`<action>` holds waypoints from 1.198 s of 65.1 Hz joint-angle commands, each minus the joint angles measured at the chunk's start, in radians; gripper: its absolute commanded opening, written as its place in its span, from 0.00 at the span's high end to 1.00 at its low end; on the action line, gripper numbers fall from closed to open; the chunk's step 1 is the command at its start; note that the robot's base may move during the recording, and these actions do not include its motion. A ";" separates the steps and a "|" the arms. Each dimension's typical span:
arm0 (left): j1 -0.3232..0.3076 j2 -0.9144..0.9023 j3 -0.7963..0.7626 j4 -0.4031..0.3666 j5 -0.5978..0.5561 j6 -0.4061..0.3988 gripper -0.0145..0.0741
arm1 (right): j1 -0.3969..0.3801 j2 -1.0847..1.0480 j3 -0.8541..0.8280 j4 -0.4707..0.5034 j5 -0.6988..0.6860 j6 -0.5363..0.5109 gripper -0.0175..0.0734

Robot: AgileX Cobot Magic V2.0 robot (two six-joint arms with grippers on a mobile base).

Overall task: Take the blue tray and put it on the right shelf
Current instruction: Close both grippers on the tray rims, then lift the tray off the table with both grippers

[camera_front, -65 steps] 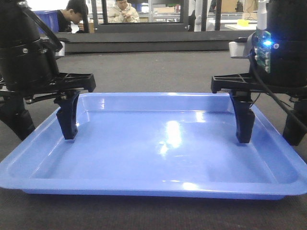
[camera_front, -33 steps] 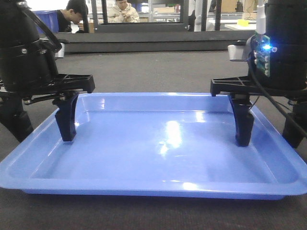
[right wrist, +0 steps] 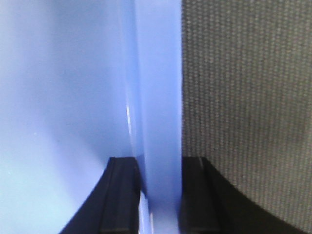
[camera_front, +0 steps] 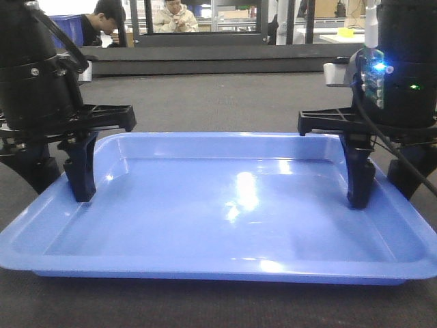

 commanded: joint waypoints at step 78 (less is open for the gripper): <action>-0.112 -0.257 -0.089 0.189 0.311 -0.341 0.86 | 0.117 -0.267 -0.077 -0.103 0.138 0.133 0.53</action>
